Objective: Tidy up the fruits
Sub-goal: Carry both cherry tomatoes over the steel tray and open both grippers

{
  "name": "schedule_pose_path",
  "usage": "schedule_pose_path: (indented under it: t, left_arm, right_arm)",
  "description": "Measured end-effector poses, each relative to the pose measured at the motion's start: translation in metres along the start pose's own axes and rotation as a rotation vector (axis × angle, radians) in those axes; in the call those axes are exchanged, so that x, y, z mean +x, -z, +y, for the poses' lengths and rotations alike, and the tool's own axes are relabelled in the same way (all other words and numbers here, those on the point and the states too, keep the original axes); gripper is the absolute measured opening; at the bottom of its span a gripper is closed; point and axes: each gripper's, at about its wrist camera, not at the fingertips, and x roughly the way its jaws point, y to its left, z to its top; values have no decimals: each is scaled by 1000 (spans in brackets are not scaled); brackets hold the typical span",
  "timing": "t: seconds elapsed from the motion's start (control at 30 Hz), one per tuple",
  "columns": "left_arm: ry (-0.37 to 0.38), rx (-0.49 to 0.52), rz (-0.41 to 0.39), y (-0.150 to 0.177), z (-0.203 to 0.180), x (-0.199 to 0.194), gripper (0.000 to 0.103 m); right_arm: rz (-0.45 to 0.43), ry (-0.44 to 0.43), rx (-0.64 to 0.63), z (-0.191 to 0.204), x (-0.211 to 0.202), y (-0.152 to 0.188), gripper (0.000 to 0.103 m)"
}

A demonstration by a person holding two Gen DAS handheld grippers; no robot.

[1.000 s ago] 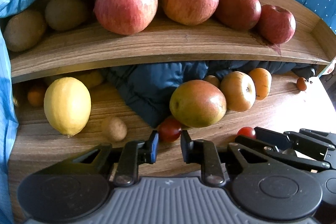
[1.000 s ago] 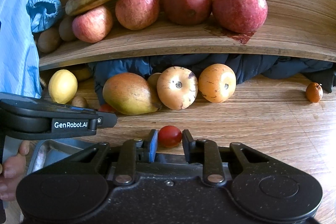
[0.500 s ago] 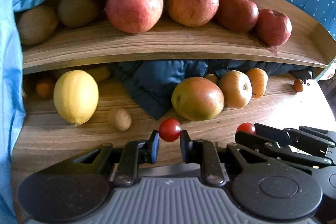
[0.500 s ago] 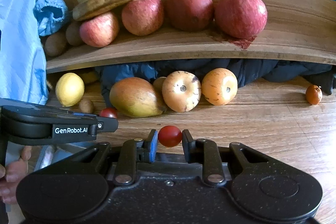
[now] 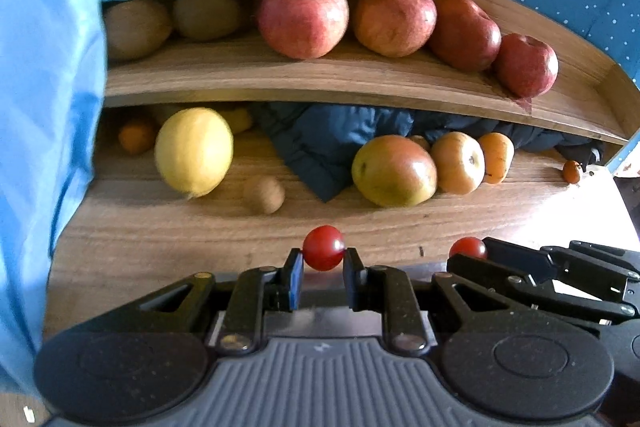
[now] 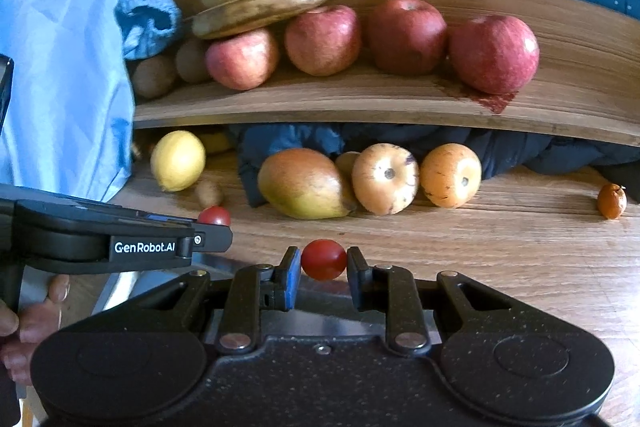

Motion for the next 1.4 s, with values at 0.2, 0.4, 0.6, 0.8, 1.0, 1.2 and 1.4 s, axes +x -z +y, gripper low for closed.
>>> schedule_pose_path:
  t: [0.2, 0.4, 0.6, 0.8, 1.0, 1.2, 1.4]
  left_arm:
    - [-33, -52, 1, 19, 10, -17, 23]
    - [-59, -99, 9, 39, 17, -30, 23]
    - [-89, -150, 16, 54, 23, -39, 23]
    - [-112, -188, 21, 68, 26, -48, 23]
    - [-130, -218, 26, 84, 25, -52, 23]
    - [-146, -244, 25, 97, 23, -58, 23]
    - [-158, -264, 27, 109, 21, -62, 23]
  right_arm:
    - [22, -65, -49, 9, -6, 5, 27]
    - [42, -135, -106, 23, -12, 12, 27]
    - [71, -195, -163, 36, -17, 22, 27]
    - [99, -239, -203, 42, -20, 33, 27]
    - [132, -287, -242, 47, -23, 45, 27]
    - [157, -318, -273, 50, -25, 54, 27]
    - [184, -344, -302, 52, -28, 64, 27]
